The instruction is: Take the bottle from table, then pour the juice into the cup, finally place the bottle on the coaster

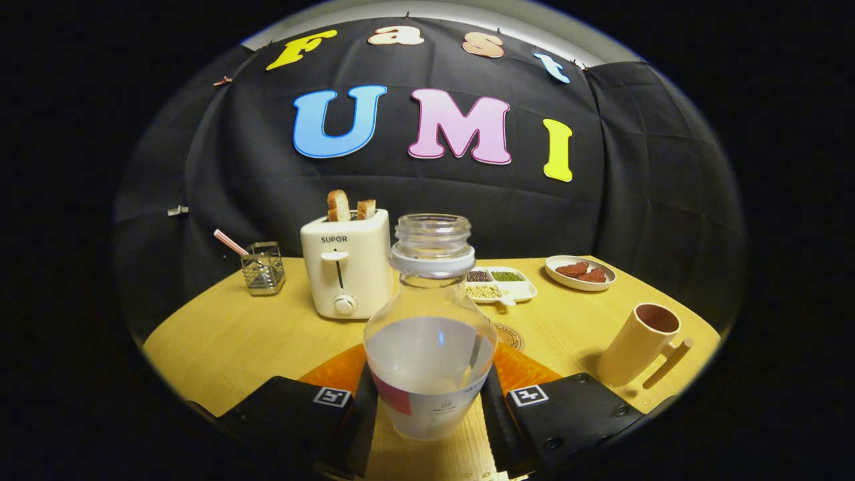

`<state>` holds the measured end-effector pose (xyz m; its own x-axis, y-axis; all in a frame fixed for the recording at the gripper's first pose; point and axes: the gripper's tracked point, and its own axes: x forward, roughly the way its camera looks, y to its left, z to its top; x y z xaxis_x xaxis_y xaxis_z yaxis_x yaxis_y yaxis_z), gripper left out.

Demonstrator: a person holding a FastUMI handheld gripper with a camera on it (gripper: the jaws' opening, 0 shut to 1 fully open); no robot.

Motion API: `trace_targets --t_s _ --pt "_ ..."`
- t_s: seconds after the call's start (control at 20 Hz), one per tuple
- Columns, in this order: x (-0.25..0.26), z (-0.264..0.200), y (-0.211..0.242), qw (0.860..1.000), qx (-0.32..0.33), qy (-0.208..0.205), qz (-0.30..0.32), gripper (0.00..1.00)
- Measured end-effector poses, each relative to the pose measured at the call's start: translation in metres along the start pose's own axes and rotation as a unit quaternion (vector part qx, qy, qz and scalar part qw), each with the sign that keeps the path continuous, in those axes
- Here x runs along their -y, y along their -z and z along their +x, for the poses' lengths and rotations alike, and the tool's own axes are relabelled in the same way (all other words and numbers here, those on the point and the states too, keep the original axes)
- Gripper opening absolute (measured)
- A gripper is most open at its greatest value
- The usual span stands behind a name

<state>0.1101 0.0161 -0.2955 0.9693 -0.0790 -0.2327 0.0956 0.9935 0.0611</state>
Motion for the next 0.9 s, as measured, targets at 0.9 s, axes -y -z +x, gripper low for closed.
trace_targets --t_s 0.9 --pt "0.094 -0.037 -0.082 0.952 -0.034 -0.014 0.305 0.71"
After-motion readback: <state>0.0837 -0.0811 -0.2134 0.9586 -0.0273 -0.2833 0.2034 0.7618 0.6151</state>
